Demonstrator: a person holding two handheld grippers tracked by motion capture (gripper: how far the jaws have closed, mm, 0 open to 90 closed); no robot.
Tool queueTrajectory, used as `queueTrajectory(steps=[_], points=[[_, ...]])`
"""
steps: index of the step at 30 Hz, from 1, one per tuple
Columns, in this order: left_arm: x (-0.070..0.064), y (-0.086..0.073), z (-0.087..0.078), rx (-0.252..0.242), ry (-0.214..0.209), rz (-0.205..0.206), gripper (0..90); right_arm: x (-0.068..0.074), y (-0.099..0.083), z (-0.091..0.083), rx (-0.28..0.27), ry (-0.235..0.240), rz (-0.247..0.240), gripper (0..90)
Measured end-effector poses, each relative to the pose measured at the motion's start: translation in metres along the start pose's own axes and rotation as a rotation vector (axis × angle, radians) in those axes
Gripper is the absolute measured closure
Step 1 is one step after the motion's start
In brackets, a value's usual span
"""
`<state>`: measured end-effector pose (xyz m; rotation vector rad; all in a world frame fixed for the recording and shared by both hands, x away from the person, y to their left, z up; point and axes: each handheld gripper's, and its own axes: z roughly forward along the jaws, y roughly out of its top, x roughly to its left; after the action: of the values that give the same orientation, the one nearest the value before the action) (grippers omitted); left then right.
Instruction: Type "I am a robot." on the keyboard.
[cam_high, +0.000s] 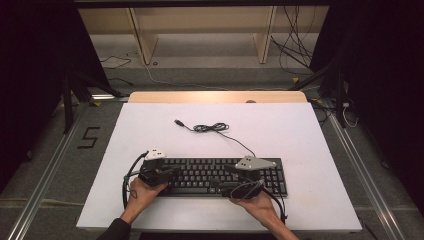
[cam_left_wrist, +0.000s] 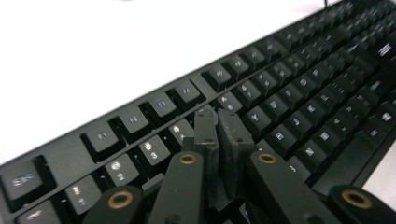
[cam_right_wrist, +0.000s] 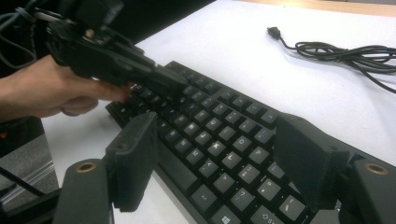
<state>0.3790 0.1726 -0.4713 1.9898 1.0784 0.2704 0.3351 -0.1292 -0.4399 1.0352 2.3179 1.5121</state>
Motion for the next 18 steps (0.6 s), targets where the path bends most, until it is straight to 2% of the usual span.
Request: queueTrajectory(steps=[7, 13, 18], points=[[0.000, -0.001, -0.018, -0.074, -0.038, -0.019, 72.8, -0.002, 0.000, 0.002, 0.001, -0.011, -0.002, 31.9], [0.000, -0.005, -0.032, -0.124, -0.069, -0.043, 56.6, -0.004, -0.001, 0.004, 0.001, -0.021, -0.003, 31.9], [-0.004, -0.010, -0.037, -0.142, -0.077, -0.026, 44.2, -0.006, -0.001, 0.006, 0.001, -0.028, -0.004, 31.9]])
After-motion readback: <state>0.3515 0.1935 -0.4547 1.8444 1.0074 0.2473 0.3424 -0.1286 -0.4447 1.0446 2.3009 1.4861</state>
